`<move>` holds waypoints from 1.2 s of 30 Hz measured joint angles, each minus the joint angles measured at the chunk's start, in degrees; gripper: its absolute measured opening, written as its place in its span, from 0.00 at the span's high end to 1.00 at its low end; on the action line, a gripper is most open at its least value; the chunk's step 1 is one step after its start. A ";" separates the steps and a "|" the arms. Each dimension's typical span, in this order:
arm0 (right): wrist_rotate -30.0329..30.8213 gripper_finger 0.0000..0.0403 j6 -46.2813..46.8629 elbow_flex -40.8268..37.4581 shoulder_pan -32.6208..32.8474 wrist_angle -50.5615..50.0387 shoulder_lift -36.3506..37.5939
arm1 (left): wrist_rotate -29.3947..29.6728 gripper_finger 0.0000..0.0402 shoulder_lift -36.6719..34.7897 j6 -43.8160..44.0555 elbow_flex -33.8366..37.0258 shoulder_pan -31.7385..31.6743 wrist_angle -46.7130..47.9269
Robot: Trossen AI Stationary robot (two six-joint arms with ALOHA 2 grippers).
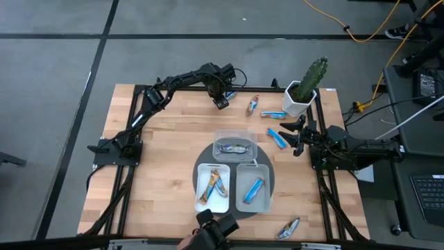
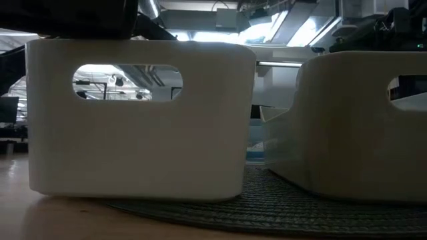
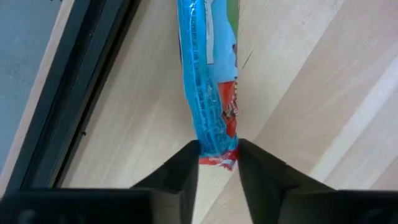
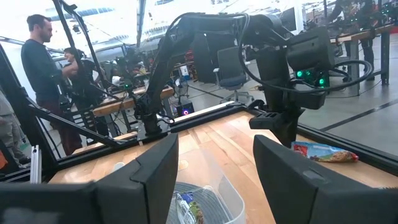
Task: Pick and place Granola Bars by type
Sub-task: Put the red chocolate chip into the gray bin
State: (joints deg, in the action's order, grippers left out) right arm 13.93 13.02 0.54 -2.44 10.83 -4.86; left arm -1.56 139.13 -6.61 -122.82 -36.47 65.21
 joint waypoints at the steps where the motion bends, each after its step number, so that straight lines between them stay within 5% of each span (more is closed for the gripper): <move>1: 0.00 0.48 0.00 0.00 -0.01 0.01 0.00 | 0.00 0.78 0.00 0.02 0.00 0.00 0.00; 12: 0.00 0.48 0.00 0.00 0.00 0.00 0.00 | -0.80 0.99 -0.07 0.99 -0.01 -0.02 0.34; 25: 0.00 0.48 0.02 0.00 -0.01 0.02 0.00 | -0.75 0.99 -3.14 1.51 -0.03 1.19 7.14; 36: 0.00 0.48 4.86 0.00 0.00 0.00 0.00 | -0.87 0.99 -13.61 1.42 -0.03 2.79 6.99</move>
State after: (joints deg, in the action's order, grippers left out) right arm 13.93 17.87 0.54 -2.44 10.83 -4.86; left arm -2.44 125.52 -5.19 -122.85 -33.69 72.20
